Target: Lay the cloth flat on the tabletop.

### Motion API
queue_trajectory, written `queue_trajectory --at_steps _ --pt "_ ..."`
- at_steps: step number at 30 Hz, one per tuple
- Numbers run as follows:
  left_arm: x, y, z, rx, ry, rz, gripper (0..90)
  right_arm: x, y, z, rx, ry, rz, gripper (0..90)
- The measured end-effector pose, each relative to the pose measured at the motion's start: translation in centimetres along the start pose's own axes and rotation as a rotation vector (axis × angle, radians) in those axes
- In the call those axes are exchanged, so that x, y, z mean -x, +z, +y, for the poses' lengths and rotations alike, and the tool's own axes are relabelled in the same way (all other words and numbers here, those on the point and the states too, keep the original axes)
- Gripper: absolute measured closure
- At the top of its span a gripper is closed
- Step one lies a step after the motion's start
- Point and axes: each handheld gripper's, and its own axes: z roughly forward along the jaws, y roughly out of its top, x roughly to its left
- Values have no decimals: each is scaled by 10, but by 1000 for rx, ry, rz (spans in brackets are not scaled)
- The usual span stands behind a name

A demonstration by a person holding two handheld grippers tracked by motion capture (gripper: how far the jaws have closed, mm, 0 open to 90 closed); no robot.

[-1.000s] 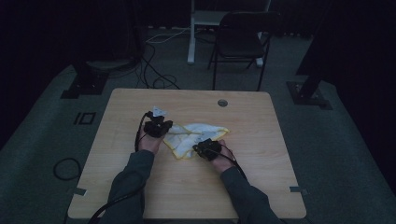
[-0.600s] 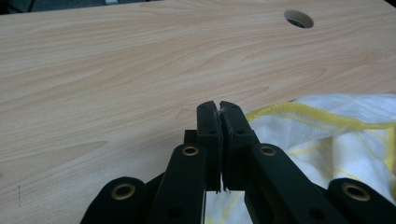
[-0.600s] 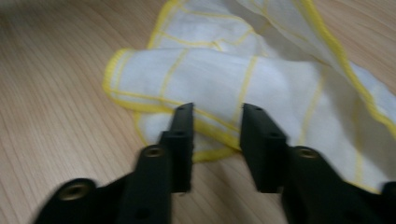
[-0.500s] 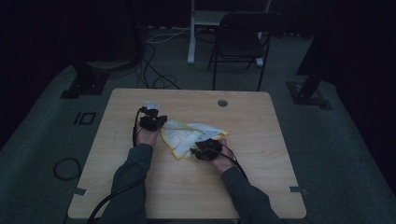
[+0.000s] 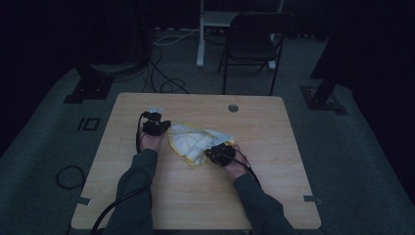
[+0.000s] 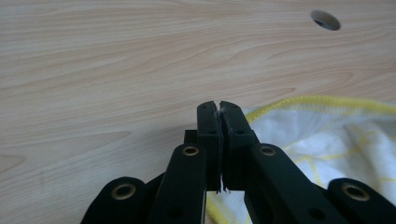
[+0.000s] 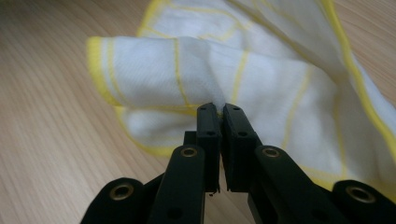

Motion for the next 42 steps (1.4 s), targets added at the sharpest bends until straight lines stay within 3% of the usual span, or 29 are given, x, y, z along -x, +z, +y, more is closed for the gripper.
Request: queue_trajectory --at_steps 3,11,17,28,29,31,33,38,42 --pt "-5 0 -1 -5 -18 10 886 6 -4 -4 -6 10 -10 871" --pt "-23 1 -4 -25 -76 42 886 49 -27 -28 -29 99 -80 871" --pt "-32 4 -10 -44 -110 57 886 67 -33 -34 -61 120 -111 871" --pt "-43 14 -22 -85 -179 94 877 77 -30 -40 -116 152 -135 866" --pt "-43 14 -22 -82 -181 84 849 76 -28 -40 -133 153 -141 787" --pt "-42 13 -22 -79 -171 69 741 75 -30 -40 -125 150 -155 673" --pt "-40 9 -23 -72 -150 71 699 75 -35 -39 -103 145 -156 628" --pt "-32 -5 -24 -26 -140 50 672 71 -46 -30 -24 119 -149 617" --pt "-13 -13 -28 -14 -69 11 679 64 -44 -20 1 98 -137 624"
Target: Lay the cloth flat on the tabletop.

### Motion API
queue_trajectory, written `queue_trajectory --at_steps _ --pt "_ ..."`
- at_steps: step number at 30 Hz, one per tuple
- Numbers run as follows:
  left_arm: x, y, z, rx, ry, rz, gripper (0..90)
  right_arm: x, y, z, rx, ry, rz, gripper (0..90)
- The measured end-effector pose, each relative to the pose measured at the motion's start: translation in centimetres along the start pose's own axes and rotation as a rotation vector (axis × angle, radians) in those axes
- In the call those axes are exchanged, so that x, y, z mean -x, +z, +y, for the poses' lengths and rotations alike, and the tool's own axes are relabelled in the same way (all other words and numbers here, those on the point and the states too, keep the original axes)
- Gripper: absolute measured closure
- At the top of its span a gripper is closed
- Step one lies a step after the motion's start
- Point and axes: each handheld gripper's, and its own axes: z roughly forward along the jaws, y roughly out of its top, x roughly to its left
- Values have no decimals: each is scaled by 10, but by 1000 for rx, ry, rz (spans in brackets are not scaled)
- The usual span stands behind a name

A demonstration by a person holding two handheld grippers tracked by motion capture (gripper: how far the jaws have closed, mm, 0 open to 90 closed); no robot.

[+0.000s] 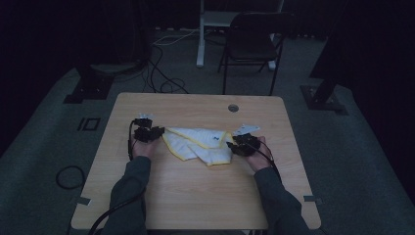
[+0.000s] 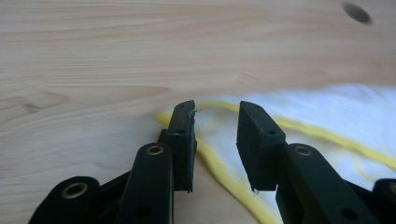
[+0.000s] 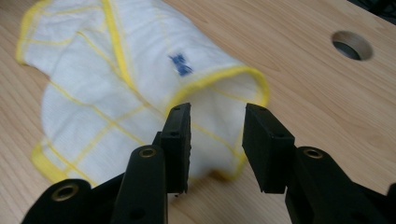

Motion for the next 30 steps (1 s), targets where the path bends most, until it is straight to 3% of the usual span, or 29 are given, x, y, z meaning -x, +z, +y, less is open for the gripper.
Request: queue_trajectory --at_steps 3,6,11,13,15,18,22,26,28,30 --pt "11 -3 -6 5 25 -36 698 -4 4 3 1 -7 11 636" --pt "40 -8 -22 0 107 -93 706 -14 12 7 7 -36 10 665" --pt "69 -7 -38 -20 199 -162 708 -25 15 11 42 -87 32 691" --pt "73 -7 -39 -26 209 -170 710 -27 17 13 44 -85 44 695" --pt "88 -3 -46 -53 257 -183 713 -29 22 16 41 -99 59 705" --pt "97 1 -53 -74 286 -191 720 -32 32 18 16 -111 69 686" --pt "102 4 -58 -96 324 -197 707 -33 46 18 -30 -129 58 609" --pt "105 6 -62 -108 351 -193 670 -33 57 17 -75 -138 45 589" --pt "107 7 -65 -112 368 -178 669 -32 62 16 -96 -146 34 626" --pt "107 7 -65 -111 372 -167 690 -30 64 16 -100 -137 37 729"
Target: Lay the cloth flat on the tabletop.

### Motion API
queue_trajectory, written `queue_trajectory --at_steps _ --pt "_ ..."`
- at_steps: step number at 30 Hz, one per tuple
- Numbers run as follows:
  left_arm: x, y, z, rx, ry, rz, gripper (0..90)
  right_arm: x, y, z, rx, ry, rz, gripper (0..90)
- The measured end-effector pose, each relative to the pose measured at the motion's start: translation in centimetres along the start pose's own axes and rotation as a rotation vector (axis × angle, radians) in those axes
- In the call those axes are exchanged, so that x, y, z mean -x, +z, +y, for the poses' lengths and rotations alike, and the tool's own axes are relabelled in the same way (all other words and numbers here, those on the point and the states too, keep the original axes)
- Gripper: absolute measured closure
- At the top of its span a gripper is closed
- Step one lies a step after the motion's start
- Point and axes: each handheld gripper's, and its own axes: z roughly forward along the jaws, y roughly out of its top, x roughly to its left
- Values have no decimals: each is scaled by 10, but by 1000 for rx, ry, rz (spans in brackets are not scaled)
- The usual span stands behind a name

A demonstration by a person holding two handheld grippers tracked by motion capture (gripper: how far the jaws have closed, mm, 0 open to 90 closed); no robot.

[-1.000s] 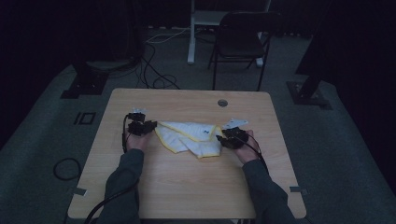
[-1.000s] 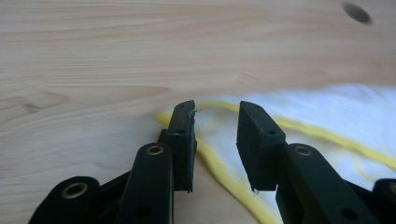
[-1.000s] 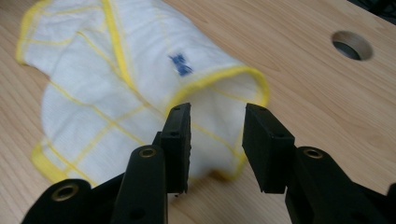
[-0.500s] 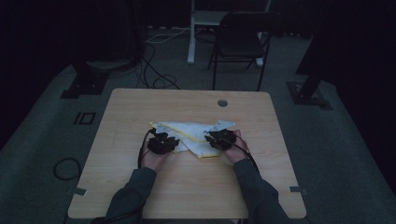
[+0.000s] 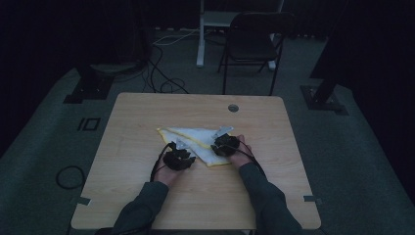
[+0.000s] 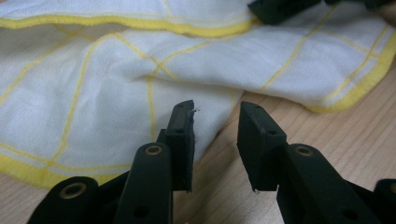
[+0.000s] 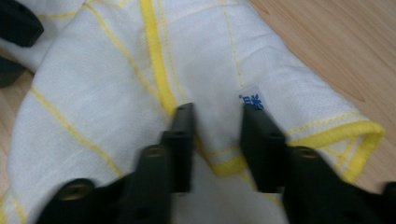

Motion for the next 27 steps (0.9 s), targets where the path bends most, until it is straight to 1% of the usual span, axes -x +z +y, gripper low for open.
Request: queue_trajectory --at_steps 1,2,3,4,7,11,14,16,20,24,27 --pt "-1 0 0 -2 1 7 728 1 0 0 2 11 2 787" --pt "-1 0 0 -2 1 7 760 1 0 0 2 11 2 787" --pt "-3 -1 0 -6 -6 10 760 2 0 1 5 14 1 816" --pt "-4 -1 0 -9 -12 7 825 3 -1 1 11 24 5 852" --pt "-5 -4 -2 -16 -7 3 870 7 -5 2 19 41 0 866" --pt "-6 -9 -6 -22 -2 -6 880 14 -13 2 39 77 -10 869" --pt "-8 -15 -12 -29 8 -13 881 21 -19 2 49 98 -23 870" --pt "-9 -20 -16 -34 17 -18 882 24 -21 3 62 101 -32 871" --pt "-13 -30 -26 -42 33 -34 882 32 -27 2 72 131 -50 872" --pt "-19 -40 -34 -49 36 -32 881 38 -31 1 73 147 -69 874" --pt "-24 -46 -40 -54 33 -36 882 43 -36 4 83 154 -81 874"
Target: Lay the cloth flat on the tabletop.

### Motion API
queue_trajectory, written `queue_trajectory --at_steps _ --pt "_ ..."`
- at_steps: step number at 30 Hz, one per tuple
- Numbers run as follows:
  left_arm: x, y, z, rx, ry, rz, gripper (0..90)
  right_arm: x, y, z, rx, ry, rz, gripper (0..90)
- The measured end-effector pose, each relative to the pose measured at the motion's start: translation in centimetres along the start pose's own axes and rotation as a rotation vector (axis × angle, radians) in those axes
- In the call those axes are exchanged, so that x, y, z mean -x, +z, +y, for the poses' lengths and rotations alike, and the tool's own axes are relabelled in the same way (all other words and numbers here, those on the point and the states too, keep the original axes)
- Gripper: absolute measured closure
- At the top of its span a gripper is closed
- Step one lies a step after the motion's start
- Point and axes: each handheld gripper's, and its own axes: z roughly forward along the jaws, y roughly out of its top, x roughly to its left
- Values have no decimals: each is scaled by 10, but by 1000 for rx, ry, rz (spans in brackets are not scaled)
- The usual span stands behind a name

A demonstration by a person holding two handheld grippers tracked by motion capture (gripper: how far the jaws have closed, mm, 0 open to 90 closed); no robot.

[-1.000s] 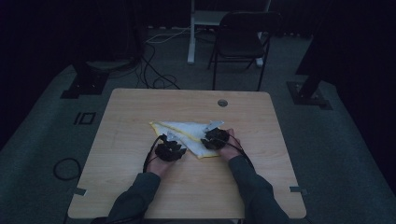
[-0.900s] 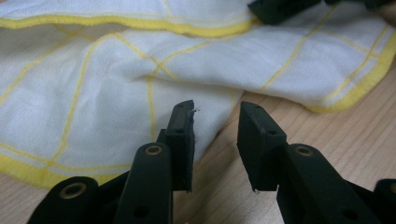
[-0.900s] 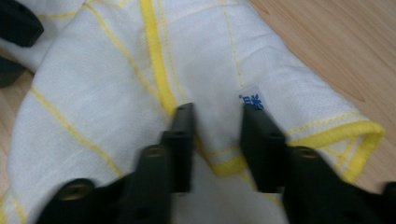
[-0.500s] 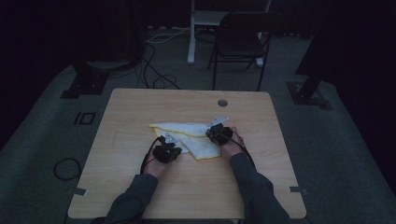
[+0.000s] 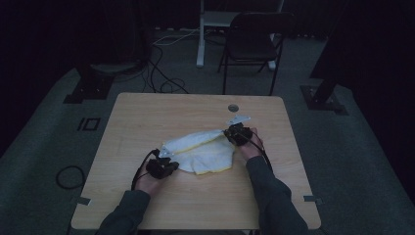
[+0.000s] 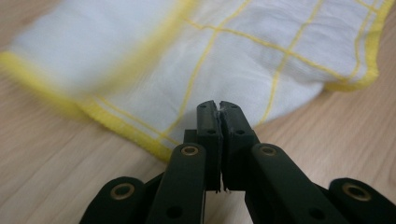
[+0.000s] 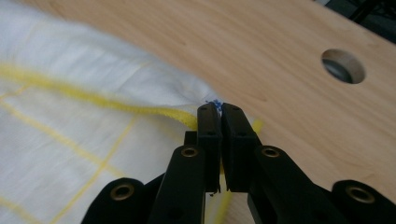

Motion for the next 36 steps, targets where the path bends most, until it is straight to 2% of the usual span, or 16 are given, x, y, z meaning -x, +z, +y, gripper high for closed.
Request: queue_trajectory --at_steps 3,7,12,15,21,24,26,28,31,34,36 --pt "-4 -5 -5 -2 -6 -3 883 3 -4 4 7 3 -8 875" --pt "-7 -10 -9 -17 6 -5 884 5 -6 4 11 7 -13 876" --pt "-13 -14 -11 -34 23 1 885 8 -2 1 -12 24 -27 878" --pt "-19 -17 -12 -38 13 13 885 11 -1 0 -28 41 -37 878" --pt "-35 -19 -12 -41 -21 55 885 18 4 -9 -76 77 -53 879" --pt "-39 -17 -10 -42 -29 94 877 20 9 -16 -100 97 -55 872" --pt "-41 -16 -7 -44 -42 130 863 20 12 -18 -115 105 -70 818" --pt "-44 -16 -5 -45 -57 160 842 21 13 -19 -124 107 -115 771" --pt "-48 -16 -4 -39 -79 179 821 24 8 -18 -105 126 -119 737" --pt "-50 -15 -2 -22 -108 194 792 21 2 -14 -63 111 -86 711" --pt "-51 -16 -1 -12 -114 193 778 17 -1 -11 -30 93 -44 688"
